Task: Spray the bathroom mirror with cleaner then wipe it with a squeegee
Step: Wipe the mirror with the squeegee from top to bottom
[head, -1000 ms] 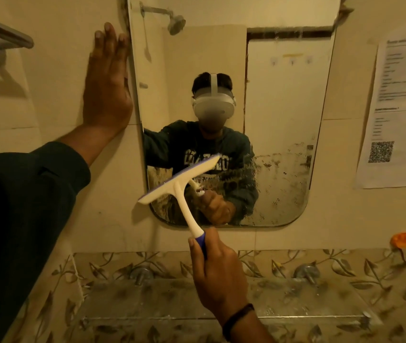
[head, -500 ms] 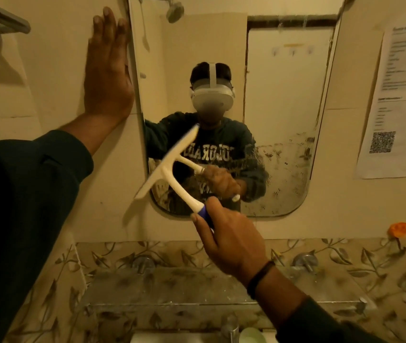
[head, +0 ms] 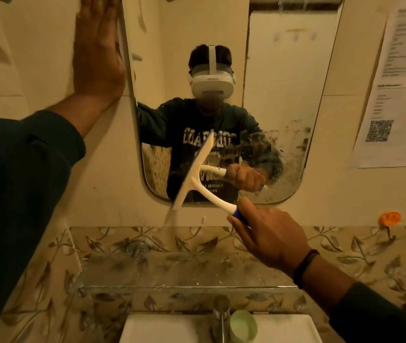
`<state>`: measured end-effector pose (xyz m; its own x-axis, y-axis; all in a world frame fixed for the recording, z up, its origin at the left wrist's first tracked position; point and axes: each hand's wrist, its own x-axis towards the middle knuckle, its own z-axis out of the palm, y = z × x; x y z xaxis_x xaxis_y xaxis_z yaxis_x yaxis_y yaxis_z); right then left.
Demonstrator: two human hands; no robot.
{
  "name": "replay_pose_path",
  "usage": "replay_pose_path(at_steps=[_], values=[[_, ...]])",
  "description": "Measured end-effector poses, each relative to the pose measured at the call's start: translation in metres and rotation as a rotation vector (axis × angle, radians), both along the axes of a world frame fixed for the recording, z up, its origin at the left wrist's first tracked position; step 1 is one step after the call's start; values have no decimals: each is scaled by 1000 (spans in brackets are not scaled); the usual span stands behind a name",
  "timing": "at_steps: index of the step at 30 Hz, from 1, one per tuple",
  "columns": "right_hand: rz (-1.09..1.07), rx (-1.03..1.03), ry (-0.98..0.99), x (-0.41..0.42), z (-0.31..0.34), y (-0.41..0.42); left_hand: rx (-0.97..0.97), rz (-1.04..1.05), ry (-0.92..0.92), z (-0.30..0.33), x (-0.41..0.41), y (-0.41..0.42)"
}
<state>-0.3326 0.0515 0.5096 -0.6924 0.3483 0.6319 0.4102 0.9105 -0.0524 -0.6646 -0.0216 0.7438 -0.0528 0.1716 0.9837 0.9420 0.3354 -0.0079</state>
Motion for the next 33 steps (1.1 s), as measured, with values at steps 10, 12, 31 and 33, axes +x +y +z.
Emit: replay_pose_path(at_steps=[10, 12, 31, 33], values=[[59, 48, 5, -53, 21, -25, 29, -27, 9, -2, 2, 3], [50, 37, -13, -56, 19, -22, 30, -27, 19, -3, 1, 2], [25, 42, 123, -7, 18, -4, 98, -61, 22, -3, -5, 14], [19, 85, 103, -18, 32, -3, 102, -82, 49, -4, -9, 16]])
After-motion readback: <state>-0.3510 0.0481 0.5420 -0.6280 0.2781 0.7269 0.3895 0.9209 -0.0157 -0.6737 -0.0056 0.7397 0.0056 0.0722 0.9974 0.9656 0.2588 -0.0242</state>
